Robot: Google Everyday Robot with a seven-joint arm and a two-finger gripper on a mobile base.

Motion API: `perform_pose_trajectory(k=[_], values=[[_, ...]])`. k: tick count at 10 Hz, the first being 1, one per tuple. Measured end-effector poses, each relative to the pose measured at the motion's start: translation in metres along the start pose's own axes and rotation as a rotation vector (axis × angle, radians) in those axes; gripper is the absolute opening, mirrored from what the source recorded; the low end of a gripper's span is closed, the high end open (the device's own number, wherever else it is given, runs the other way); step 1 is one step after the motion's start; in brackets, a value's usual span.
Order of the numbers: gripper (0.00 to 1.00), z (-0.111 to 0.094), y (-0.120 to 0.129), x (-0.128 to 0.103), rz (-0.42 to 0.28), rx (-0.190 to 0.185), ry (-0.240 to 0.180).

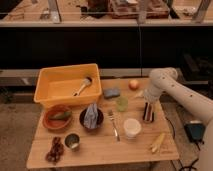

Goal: Place eraser in plastic cup

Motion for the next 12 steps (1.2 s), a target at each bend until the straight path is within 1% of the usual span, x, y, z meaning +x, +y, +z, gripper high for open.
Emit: perform_pose_trajectory(k=[3, 6, 9, 10, 12], values=[[0.80, 0.002, 0.008, 0.000, -0.015, 0.005, -0.012], [0.80, 0.002, 0.013, 0.002, -0.049, 0.008, -0.009], [0.80, 0.009, 0.023, -0.001, -0.109, 0.025, -0.010], [0.80, 0.011, 0.031, -0.001, -0.139, 0.025, -0.005], [0.80, 0.014, 0.035, 0.001, -0.164, 0.022, -0.004]])
